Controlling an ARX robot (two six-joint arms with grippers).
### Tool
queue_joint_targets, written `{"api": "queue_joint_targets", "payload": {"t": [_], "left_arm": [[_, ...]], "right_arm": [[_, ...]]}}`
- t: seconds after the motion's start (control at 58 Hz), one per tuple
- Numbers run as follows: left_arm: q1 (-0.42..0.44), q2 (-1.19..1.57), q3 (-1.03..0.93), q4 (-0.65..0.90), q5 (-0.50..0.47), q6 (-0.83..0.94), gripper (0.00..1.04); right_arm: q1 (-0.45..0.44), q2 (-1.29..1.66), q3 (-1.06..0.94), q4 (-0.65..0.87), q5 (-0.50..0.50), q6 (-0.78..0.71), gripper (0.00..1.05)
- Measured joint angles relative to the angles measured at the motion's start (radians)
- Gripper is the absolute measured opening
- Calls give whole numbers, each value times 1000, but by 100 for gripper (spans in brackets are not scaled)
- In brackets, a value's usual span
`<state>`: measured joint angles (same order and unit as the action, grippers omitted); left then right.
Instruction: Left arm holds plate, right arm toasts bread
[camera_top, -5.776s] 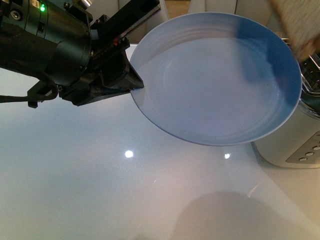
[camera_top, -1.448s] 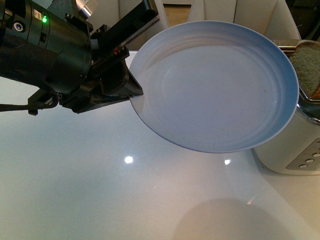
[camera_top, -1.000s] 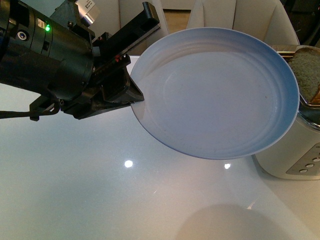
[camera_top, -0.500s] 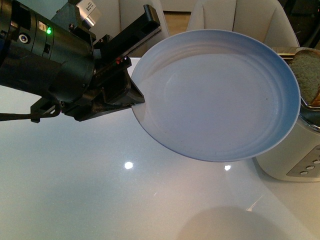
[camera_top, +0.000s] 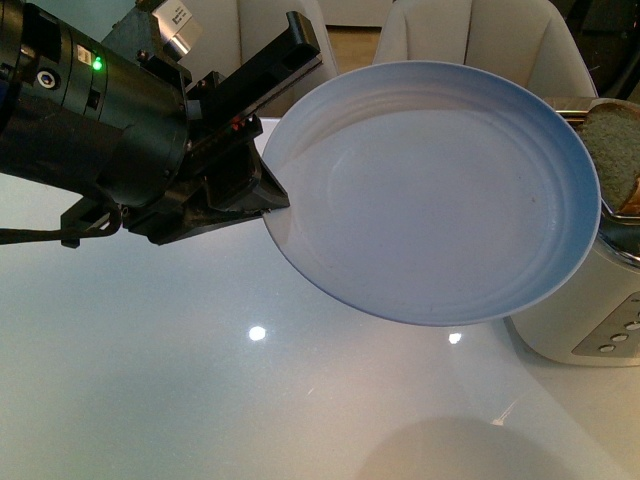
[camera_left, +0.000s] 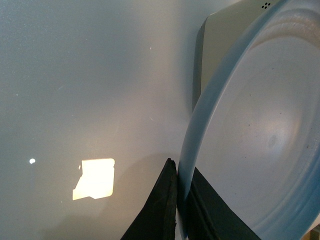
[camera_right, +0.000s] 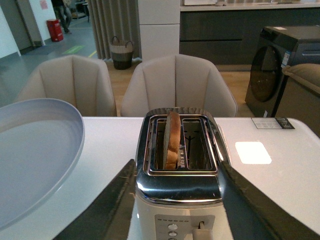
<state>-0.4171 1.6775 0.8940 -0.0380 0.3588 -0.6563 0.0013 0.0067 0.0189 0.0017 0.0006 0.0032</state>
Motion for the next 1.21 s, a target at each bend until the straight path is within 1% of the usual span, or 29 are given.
{"api": "queue_joint_targets", "payload": {"t": [0.017,0.138,0.241,0.345,0.397,0.448,0.483,0.552,0.672,0.793,0.897,0.948,1.086,1.207], "left_arm": [[0,0,0,0,0,0,3],[0,0,0,0,-1,0,3],[0,0,0,0,0,0,3],[0,0,0,0,-1,0,3],[-11,0,0,18,-90,-3,3],[-21,-4,0,31,-229,-5,3],[-22,-6,0,31,-263,-6,3],[-18,-10,0,32,-282,-9,3],[-3,-10,9,31,-255,-8,3],[52,-8,32,32,-232,5,3],[140,12,38,50,-190,31,3],[215,49,38,71,-157,54,3],[362,167,35,123,-108,100,3],[434,249,23,174,-63,123,3]], "right_arm": [[0,0,0,0,0,0,57],[0,0,0,0,0,0,83],[0,0,0,0,0,0,97],[0,0,0,0,0,0,96],[0,0,0,0,0,0,96],[0,0,0,0,-2,0,96],[0,0,0,0,-1,0,96],[0,-1,0,0,0,0,96],[0,-1,0,0,-1,0,96],[0,-1,0,0,-1,0,96],[0,-1,0,0,-1,0,96],[0,-1,0,0,-1,0,96],[0,-1,0,0,-1,0,96],[0,-1,0,0,-1,0,96]]}}
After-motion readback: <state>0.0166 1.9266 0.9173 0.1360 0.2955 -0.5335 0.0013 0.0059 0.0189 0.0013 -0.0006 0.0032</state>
